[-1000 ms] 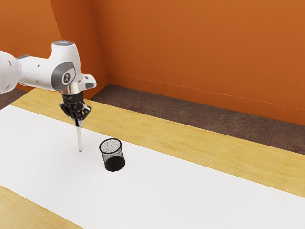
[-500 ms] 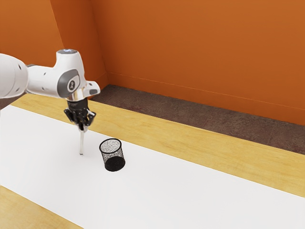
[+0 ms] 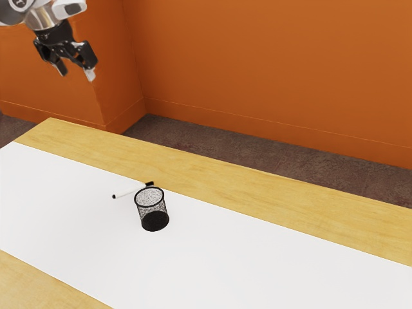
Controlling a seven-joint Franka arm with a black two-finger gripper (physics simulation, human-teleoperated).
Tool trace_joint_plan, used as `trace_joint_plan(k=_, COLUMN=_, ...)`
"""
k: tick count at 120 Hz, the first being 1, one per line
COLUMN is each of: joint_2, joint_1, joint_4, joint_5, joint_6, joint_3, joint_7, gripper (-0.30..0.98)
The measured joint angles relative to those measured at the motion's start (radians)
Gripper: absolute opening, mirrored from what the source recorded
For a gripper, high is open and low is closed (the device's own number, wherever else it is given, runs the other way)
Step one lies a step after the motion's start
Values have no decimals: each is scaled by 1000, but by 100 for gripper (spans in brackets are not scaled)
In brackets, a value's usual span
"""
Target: Take the marker out of the pen holder and place it to the left of the pen holder.
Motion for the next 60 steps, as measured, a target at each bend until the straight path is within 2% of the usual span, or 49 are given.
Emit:
trace_joint_plan(k=9, joint_2=-6, joint_1=-41, joint_4=-1, joint_5=25, joint_6=-63, joint_3=-20, joint_7=7, gripper=65)
trace_joint_plan(k=21, joint_2=-5, joint_1=-45, joint_4=-5, joint_5=43, joint_6=-118, joint_3=-35, joint_7=14, gripper=66)
trace_joint_plan(k=60, joint_2=-18, joint_1=-56, joint_4=-6, joint_5=54, joint_6=-187, joint_3=-60, joint_7=32, gripper=68)
